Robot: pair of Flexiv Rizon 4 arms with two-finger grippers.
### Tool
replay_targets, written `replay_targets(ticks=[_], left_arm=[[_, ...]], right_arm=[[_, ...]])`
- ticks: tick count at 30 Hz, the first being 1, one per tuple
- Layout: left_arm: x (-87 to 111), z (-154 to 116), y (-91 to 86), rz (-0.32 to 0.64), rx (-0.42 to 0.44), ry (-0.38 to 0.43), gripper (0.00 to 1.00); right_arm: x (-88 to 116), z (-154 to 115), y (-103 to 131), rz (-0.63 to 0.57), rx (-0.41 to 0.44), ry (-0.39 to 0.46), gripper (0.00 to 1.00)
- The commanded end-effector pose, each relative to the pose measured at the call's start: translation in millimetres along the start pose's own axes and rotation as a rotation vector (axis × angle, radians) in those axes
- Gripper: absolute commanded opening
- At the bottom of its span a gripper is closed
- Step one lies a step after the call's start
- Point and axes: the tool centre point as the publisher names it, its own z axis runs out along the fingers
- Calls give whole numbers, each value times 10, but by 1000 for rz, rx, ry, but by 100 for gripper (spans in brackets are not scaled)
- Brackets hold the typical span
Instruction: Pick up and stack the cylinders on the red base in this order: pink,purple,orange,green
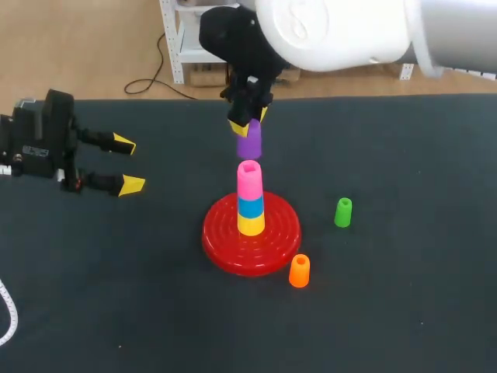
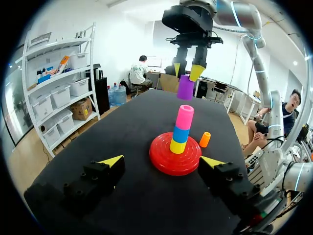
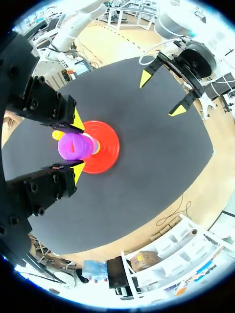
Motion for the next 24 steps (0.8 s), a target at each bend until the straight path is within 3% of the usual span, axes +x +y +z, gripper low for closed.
replay_targets(ticks=[1,16,24], left_arm=[[13,4,0,2,-1,-5,100],[13,4,0,2,-1,-5,100],[13,4,0,2,-1,-5,100]], right_arm=[[25,47,59,-1,2,16,0],[162,203,154,-21,-2,76,0],[110,199,122,-16,8,67,0]])
